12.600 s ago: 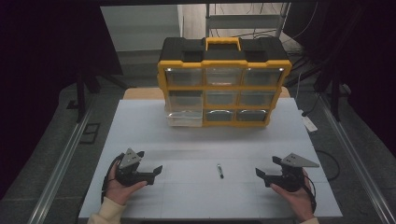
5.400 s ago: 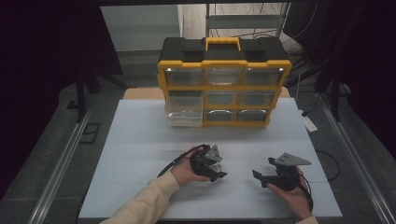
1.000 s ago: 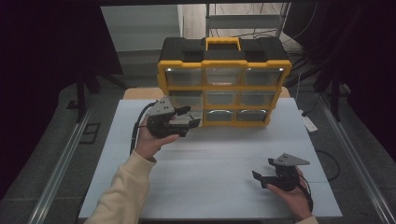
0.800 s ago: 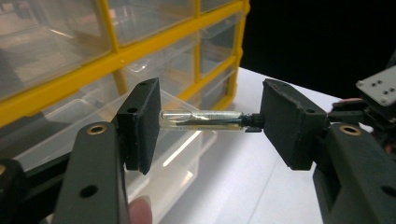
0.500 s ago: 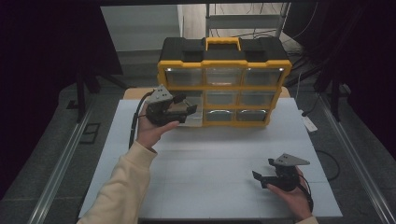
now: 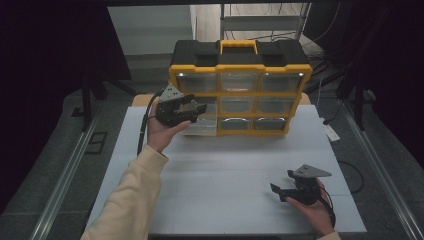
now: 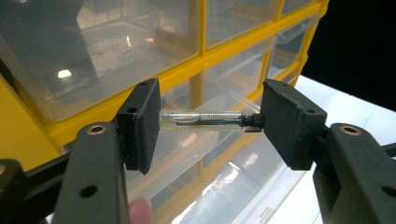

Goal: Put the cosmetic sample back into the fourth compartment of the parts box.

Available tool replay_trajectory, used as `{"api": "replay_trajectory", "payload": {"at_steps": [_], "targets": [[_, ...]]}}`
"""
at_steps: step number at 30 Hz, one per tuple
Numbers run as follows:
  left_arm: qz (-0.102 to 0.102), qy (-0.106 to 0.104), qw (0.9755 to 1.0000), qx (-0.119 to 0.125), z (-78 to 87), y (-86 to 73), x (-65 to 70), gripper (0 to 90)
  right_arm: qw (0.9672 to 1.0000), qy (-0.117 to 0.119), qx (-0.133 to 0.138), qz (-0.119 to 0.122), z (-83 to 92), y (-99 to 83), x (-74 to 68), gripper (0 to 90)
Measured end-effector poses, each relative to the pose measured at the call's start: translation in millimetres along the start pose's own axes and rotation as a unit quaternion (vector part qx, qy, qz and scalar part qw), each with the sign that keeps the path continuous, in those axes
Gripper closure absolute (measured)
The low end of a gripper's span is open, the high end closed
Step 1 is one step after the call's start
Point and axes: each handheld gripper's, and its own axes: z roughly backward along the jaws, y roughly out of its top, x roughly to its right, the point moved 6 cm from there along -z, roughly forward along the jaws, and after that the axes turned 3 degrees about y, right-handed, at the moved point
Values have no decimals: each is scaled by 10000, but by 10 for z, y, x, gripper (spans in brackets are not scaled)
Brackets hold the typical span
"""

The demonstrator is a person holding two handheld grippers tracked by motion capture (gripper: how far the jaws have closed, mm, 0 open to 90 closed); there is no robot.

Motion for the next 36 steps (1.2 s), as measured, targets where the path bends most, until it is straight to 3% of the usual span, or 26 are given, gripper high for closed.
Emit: {"api": "replay_trajectory", "payload": {"at_steps": [13,15,17,22,36], "targets": [[13,133,9998,-127,-72,-34,-25,395,10000,22,-11,1,-7,-2,-5,147],[41,167,9998,-133,-76,-34,-29,353,10000,23,-13,1,-5,-3,-5,147],[53,139,9998,-114,-71,-29,-22,282,10000,24,-12,6,-4,-4,-4,147],[18,-11,9999,-107,-31,-19,31,219,10000,21,-11,8,-6,-3,-4,147],[-72,-416,9990,-148,77,-65,162,204,10000,26,-19,5,-6,-9,0,147]]}}
